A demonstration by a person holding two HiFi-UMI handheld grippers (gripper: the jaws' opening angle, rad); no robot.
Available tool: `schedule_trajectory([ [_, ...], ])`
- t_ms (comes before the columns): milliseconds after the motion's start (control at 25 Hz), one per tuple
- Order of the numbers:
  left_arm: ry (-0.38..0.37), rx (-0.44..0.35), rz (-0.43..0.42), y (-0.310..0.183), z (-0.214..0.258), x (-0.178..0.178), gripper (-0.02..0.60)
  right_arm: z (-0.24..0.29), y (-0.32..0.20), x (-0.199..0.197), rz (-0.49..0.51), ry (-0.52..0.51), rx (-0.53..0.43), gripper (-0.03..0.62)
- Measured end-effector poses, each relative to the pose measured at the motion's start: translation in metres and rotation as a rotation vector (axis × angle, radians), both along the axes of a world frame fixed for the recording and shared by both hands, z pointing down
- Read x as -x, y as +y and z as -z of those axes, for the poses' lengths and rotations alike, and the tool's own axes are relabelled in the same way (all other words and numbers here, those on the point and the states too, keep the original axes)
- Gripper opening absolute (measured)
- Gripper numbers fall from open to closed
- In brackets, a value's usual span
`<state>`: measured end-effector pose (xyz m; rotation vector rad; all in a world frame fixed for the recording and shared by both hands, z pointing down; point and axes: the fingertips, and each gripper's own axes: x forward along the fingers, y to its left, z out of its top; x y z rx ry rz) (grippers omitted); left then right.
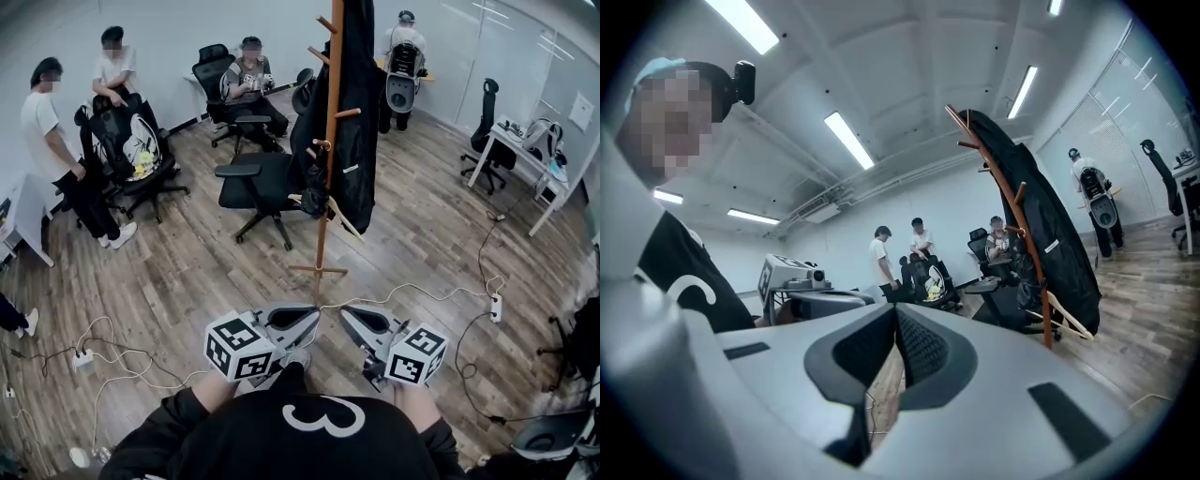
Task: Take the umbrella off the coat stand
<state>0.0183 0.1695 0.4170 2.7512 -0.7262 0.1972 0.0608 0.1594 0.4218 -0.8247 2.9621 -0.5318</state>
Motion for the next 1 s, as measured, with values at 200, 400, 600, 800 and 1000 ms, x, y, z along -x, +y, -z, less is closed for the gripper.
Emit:
schedule_trajectory([
  [200,0.002,0.022,-0.013,-0.042,-0.003,0.004,0.015,-0.004,-0.044,0.005,-0.011,-0.005,0.025,0.026],
  [400,-0.007,0.037,-0.022,-0.095,-0.003,0.013,0.015,0.0,-0.096,0.012,-0.023,-0.016,0.038,0.026],
  [600,-0.005,0.062,-0.035,-0.148,-0.005,0.019,0.015,-0.004,-0.146,0.017,-0.047,-0.023,0.059,0.026],
  [800,0.006,0.078,-0.055,-0.199,-0.004,0.022,0.015,-0.008,-0.192,0.021,-0.071,-0.02,0.088,0.026],
  [1000,0.026,0.111,-0.069,-0.245,-0.007,0.028,0.015,-0.008,-0.235,0.027,-0.102,-0.011,0.109,0.026],
])
